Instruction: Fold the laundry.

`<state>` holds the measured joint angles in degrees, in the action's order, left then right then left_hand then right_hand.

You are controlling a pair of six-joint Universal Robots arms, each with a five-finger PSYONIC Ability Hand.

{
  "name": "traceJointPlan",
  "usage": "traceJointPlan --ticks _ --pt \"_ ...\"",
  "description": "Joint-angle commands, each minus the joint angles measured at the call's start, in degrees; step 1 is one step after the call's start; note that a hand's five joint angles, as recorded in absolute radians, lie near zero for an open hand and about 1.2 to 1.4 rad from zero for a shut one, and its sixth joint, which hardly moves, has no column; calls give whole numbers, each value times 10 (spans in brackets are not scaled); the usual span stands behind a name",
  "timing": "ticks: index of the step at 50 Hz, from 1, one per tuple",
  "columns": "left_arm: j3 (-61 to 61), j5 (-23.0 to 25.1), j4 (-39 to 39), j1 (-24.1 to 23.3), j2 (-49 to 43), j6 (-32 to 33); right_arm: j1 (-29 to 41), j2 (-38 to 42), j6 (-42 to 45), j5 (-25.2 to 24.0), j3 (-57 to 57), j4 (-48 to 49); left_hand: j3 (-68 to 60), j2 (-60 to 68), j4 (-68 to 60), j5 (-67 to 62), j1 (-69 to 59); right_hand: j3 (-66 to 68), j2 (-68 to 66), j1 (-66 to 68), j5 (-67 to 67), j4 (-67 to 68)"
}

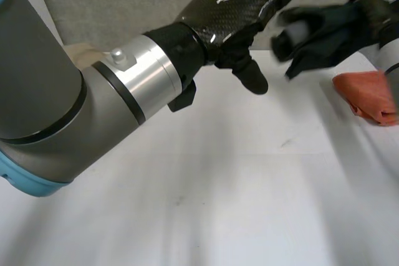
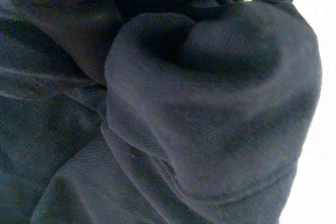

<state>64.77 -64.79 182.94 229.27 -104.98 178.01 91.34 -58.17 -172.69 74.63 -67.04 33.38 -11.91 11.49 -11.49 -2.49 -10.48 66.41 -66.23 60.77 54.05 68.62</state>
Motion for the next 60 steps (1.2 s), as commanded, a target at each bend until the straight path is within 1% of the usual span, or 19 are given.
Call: traceJointPlan --ticks 1,11,18,19,20,26,28,31,34,38,39,42,45,50,53,55,56,58,60 --pt "5 0 16 16 3 -24 -99 77 -5 -12 101 -18 7 -3 3 13 -7 136 -138 192 160 114" --pt "14 0 17 14 -26 -24 -190 262 16 -116 183 -54 7 -3 3 13 -7 136 -138 192 160 114" --pt "12 1 17 13 -39 -23 -223 304 68 -176 179 -67 7 -3 3 13 -7 136 -138 192 160 114" --pt "11 1 17 13 -40 -23 -226 301 81 -181 175 -68 7 -3 3 13 -7 -343 341 -287 -320 -365" --pt "11 1 17 13 -41 -23 -227 299 84 -183 172 -70 7 -3 3 13 -7 -564 562 -508 -540 -586" --pt "8 0 17 11 -38 -23 -242 232 85 -178 140 -113 7 -3 3 13 -7 -564 562 -508 -540 -586" --pt "8 0 17 10 -36 -24 -257 162 84 -176 116 -172 7 -3 3 13 -7 -564 562 -508 -540 -586" --pt "9 0 17 8 -33 -24 -272 112 90 -175 105 -220 7 -3 3 13 -7 -564 562 -508 -540 -586" --pt "11 -1 16 6 -30 -25 -286 75 97 -157 109 -285 7 -3 3 13 -7 -564 562 -508 -540 -586" --pt "10 -3 15 5 -27 -26 -307 59 129 -74 140 -346 7 -3 3 13 -7 -564 562 -508 -540 -586" --pt "8 -3 15 5 -25 -27 -310 48 162 -30 162 -359 7 -3 3 13 -7 -564 562 -508 -540 -586" --pt "-6 -17 15 8 -20 -27 -308 25 240 45 198 -363 7 -3 3 13 -7 -564 562 -508 -540 -586" --pt "-39 -59 15 11 -15 -26 -289 15 265 67 217 -335 7 -3 3 13 -7 -564 562 -508 -540 -586" --pt "-96 -109 13 29 2 -18 -160 0 215 34 215 -221 5 -1 1 11 -9 -564 562 -508 -540 -586" --pt "-109 -121 4 104 17 -15 -117 -26 186 -3 184 -191 -10 14 -14 -4 -24 -564 562 -508 -540 -586" --pt "-107 -125 -13 166 24 1 -85 -60 170 -49 134 -176 -18 23 -22 -12 -33 -564 562 -508 -540 -586" --pt "-106 -125 -18 180 23 9 -72 -72 164 -68 113 -174 -18 23 -23 -13 -33 -564 562 -508 -540 -586" --pt "-95 -126 -36 222 11 69 -32 -97 162 -108 56 -174 -15 19 -19 -9 -29 -564 562 -508 -540 -586" --pt "-82 -127 -39 238 -4 112 5 -106 165 -127 7 -179 -10 14 -14 -4 -24 -564 562 -508 -540 -586"
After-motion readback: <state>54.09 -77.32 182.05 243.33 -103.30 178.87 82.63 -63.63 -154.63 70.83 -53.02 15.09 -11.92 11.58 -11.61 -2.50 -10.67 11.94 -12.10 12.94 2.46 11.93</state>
